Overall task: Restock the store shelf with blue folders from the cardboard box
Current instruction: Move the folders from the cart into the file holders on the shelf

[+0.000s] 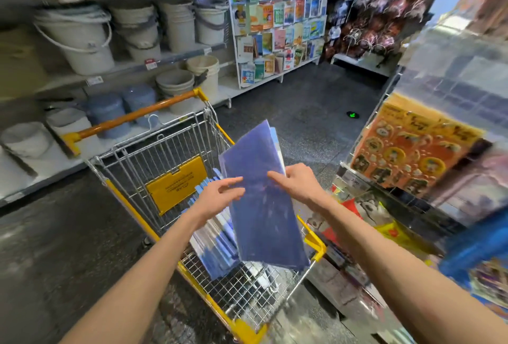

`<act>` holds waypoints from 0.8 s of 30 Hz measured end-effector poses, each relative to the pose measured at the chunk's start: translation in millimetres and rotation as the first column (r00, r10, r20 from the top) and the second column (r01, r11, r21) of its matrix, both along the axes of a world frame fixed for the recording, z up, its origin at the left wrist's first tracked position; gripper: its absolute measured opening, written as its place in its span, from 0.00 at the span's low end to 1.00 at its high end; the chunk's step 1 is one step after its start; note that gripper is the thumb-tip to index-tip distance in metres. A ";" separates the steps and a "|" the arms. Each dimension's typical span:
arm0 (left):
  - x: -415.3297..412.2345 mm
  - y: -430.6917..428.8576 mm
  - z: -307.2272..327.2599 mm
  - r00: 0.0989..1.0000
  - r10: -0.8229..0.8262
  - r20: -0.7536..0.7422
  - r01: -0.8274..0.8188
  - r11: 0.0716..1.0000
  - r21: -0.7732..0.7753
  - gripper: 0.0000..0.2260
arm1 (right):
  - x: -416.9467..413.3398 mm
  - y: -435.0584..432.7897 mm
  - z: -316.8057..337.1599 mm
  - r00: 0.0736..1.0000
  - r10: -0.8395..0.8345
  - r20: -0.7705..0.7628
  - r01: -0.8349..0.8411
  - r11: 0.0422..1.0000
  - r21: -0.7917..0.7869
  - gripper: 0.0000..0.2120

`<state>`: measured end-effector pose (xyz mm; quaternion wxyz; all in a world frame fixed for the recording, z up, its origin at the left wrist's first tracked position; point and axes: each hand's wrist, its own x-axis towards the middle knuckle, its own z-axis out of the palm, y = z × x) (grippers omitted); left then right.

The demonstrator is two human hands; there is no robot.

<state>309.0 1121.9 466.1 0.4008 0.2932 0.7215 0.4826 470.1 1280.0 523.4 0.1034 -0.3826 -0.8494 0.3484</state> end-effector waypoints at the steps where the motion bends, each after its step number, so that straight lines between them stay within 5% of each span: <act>1: 2.7 2.5 11.2 0.989 0.138 -0.053 -0.137 0.990 0.036 0.20 | 8.6 3.7 10.3 0.999 0.001 -0.054 -0.003 1.000 -0.027 0.29; 4: 11.3 6.3 41.2 0.908 0.408 -0.097 -0.401 0.912 0.084 0.29 | 31.6 11.0 34.9 0.974 0.017 -0.225 -0.052 0.987 -0.149 0.28; 7: 32.2 5.0 69.9 0.859 0.504 -0.091 -0.498 0.864 0.078 0.46 | 68.5 9.7 76.2 0.920 0.041 -0.389 -0.148 0.957 -0.249 0.28; 11: 71.9 1.7 118.7 0.835 0.547 0.061 -0.548 0.817 0.179 0.23 | 116.9 8.8 127.1 0.832 0.022 -0.555 -0.241 0.914 -0.325 0.20; 16: 125.5 -3.3 172.2 0.774 0.628 0.083 -0.610 0.706 0.360 0.15 | 159.1 1.5 166.5 0.730 -0.151 -0.666 -0.245 0.853 -0.462 0.27; 20: 160.5 -2.0 218.9 0.774 0.623 0.115 -0.594 0.651 0.473 0.18 | 200.9 1.1 210.8 0.681 -0.121 -0.722 -0.402 0.762 -0.507 0.20; 24: 196.5 5.6 268.8 0.781 0.613 0.120 -0.576 0.631 0.520 0.35 | 247.9 1.8 256.6 0.633 -0.054 -0.773 -0.492 0.742 -0.455 0.22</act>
